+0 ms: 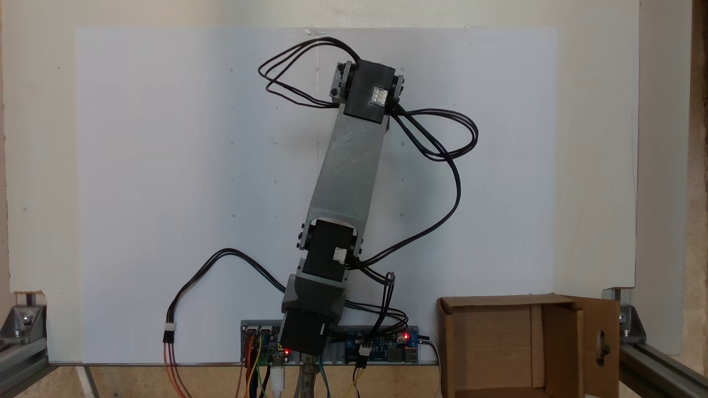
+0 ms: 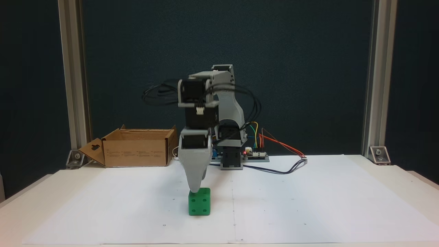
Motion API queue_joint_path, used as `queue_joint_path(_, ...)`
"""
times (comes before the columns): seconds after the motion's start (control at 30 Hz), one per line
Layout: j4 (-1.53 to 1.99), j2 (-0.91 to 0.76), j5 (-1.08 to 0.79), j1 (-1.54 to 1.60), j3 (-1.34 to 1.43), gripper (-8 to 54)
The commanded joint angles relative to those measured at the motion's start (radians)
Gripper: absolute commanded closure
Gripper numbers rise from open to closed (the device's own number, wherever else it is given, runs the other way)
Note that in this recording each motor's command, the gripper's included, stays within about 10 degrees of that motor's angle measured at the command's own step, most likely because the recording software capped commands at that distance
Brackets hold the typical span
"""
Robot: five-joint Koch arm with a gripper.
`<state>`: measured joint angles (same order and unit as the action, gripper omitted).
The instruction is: Grasp a green dice and put it in the bin.
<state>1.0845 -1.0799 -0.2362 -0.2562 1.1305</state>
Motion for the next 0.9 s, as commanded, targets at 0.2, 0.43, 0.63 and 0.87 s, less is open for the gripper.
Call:
queue_joint_path(0.2, -0.054, -0.006, 0.014, -0.002, 0.028, 2.0)
queue_joint_path(0.43, -0.074, 0.029, 0.012, -0.003, 0.038, 2.0)
queue_joint_path(0.63, -0.095, 0.049, 0.011, -0.011, 0.048, 2.0)
queue_joint_path(0.87, -0.143, 0.060, 0.012, -0.009, 0.092, 2.0)
